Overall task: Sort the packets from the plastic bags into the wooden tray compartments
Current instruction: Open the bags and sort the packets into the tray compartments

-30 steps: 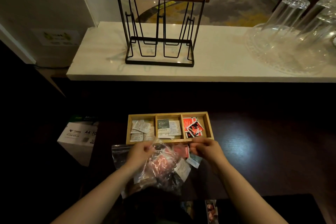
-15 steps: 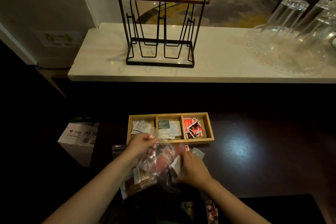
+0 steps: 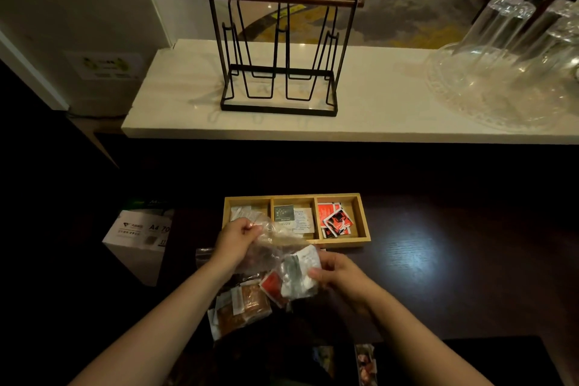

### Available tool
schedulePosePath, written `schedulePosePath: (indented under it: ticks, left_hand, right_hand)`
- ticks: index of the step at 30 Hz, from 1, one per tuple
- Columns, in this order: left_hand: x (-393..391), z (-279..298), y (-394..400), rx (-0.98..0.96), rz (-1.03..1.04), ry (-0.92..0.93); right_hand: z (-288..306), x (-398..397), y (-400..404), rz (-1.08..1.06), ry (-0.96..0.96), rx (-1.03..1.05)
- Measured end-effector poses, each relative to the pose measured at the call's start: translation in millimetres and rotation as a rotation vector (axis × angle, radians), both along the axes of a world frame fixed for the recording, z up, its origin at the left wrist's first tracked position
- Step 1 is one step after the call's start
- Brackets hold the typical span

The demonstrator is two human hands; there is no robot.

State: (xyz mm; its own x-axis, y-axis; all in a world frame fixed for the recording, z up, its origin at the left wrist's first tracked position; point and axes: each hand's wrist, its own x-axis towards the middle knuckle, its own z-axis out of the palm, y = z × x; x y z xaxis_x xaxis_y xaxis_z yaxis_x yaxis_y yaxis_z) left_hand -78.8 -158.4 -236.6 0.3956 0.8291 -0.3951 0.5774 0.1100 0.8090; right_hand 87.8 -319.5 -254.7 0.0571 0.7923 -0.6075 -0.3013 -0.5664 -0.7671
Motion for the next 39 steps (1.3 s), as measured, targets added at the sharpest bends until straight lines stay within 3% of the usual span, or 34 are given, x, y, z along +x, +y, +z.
schedulePosePath:
  ticks: [5,9,15,21,24,27,29,30,34,39]
  left_hand:
    - [-6,-1,3,0.060,-0.013,-0.028]
    - [-12,4,3,-0.065,0.030,-0.062]
    - [-23,29,2,-0.605,0.023,-0.249]
    - [-23,44,-8,-0.693,-0.153,-0.348]
    - [-17,44,-13,-0.650,-0.135,-0.345]
    - [-8,40,-19,-0.568,-0.075,-0.303]
    - [-2,38,-22,-0.500,-0.060,-0.270]
    - [1,38,-25,-0.469,-0.060,-0.254]
    - [7,38,-33,-0.406,-0.060,-0.225]
    - [6,37,-35,-0.369,-0.078,-0.178]
  right_hand:
    - [7,-2,9,-0.013,0.121,0.134]
    - [6,-1,8,-0.005,0.082,0.112]
    - [-8,-6,7,0.223,-0.310,-0.002]
    - [-5,-21,25,0.273,-0.838,0.054]
    - [10,-27,34,0.100,-1.000,0.134]
    - [34,-31,41,-0.134,-0.756,0.217]
    - [47,-37,43,-0.130,-0.494,0.266]
    - [50,-40,44,-0.099,-0.459,0.271]
    - [47,-47,49,-0.038,-0.617,0.199]
    - [39,-45,47,-0.099,-0.604,0.161]
